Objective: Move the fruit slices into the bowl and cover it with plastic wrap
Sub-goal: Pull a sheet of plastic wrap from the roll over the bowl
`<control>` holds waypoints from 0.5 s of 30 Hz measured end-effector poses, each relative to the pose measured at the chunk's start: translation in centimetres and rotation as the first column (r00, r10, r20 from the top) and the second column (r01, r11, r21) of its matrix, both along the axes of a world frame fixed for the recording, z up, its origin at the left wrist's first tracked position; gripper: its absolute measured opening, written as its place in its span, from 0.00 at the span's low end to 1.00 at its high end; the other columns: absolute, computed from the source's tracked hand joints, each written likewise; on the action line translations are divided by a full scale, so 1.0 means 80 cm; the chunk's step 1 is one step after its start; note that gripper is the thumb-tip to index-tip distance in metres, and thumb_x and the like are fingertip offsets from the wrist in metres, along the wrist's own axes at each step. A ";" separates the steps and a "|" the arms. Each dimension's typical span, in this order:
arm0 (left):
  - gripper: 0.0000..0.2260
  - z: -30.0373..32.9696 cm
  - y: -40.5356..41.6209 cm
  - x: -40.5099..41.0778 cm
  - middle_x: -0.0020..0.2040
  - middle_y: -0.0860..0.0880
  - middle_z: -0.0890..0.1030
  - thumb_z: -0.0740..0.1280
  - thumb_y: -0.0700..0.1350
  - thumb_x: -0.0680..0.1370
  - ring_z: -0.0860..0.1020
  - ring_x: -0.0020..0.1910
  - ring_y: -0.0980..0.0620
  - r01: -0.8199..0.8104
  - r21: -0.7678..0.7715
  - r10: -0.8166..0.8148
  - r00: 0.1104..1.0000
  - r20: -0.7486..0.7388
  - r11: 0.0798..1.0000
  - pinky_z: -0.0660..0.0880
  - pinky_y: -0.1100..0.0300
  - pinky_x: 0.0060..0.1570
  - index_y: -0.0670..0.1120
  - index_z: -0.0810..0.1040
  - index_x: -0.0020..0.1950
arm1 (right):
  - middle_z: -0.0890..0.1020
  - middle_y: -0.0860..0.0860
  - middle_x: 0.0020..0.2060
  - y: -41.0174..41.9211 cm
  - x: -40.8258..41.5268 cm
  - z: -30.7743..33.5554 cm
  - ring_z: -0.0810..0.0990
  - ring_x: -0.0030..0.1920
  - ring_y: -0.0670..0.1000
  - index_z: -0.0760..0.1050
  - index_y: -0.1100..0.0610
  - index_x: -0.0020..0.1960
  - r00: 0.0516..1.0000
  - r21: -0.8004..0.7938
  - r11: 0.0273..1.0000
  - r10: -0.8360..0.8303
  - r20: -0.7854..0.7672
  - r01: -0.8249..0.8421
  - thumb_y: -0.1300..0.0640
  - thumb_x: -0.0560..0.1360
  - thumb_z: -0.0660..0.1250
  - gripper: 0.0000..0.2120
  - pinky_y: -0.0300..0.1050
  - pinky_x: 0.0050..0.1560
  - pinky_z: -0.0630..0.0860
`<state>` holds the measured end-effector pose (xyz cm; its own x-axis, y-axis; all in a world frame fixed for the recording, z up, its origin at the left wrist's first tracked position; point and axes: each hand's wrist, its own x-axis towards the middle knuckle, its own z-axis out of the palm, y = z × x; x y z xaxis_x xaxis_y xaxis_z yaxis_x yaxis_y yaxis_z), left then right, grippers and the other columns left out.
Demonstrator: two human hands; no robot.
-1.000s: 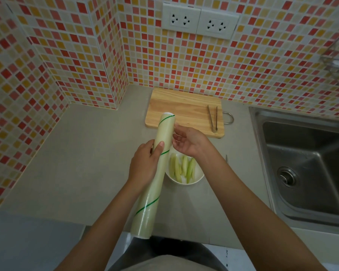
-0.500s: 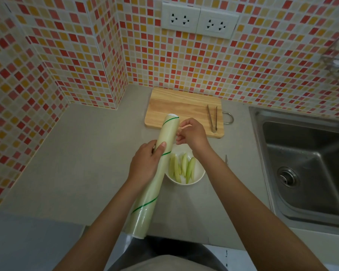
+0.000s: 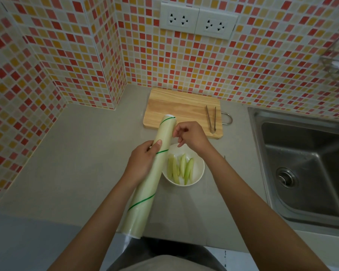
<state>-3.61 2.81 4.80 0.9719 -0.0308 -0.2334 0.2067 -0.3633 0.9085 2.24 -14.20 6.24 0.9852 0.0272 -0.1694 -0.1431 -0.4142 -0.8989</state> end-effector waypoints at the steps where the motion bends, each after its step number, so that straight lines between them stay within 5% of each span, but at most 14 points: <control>1: 0.15 0.000 -0.001 0.000 0.35 0.50 0.78 0.61 0.55 0.81 0.76 0.37 0.50 0.003 0.012 -0.003 1.000 0.005 1.000 0.70 0.54 0.40 0.48 0.77 0.41 | 0.76 0.57 0.32 0.000 0.001 0.001 0.73 0.29 0.49 0.78 0.63 0.35 1.000 -0.005 1.000 0.010 -0.007 -0.010 0.78 0.66 0.53 0.18 0.42 0.31 0.80; 6: 0.15 0.000 -0.001 -0.001 0.34 0.51 0.77 0.60 0.55 0.81 0.74 0.36 0.51 0.015 0.056 -0.018 0.999 0.045 0.998 0.68 0.55 0.39 0.50 0.75 0.38 | 0.78 0.54 0.30 -0.004 0.004 0.005 0.78 0.31 0.50 0.78 0.62 0.34 0.995 0.012 0.998 0.064 -0.070 -0.063 0.77 0.66 0.61 0.13 0.47 0.41 0.81; 10: 0.14 0.000 0.002 0.001 0.35 0.52 0.78 0.60 0.55 0.81 0.75 0.36 0.52 0.018 -0.007 -0.018 1.000 0.020 1.000 0.69 0.55 0.40 0.51 0.77 0.40 | 0.78 0.56 0.33 -0.013 0.004 0.009 0.79 0.34 0.50 0.77 0.61 0.35 0.981 0.086 0.980 0.185 -0.059 -0.179 0.74 0.67 0.71 0.10 0.40 0.38 0.81; 15: 0.14 0.001 0.007 0.003 0.37 0.50 0.80 0.61 0.54 0.81 0.77 0.38 0.49 0.037 -0.072 -0.039 0.999 -0.017 0.997 0.72 0.55 0.42 0.47 0.80 0.45 | 0.78 0.56 0.36 -0.017 0.007 0.013 0.77 0.36 0.51 0.78 0.64 0.41 0.955 0.170 0.946 0.291 -0.059 -0.277 0.73 0.69 0.71 0.06 0.38 0.38 0.81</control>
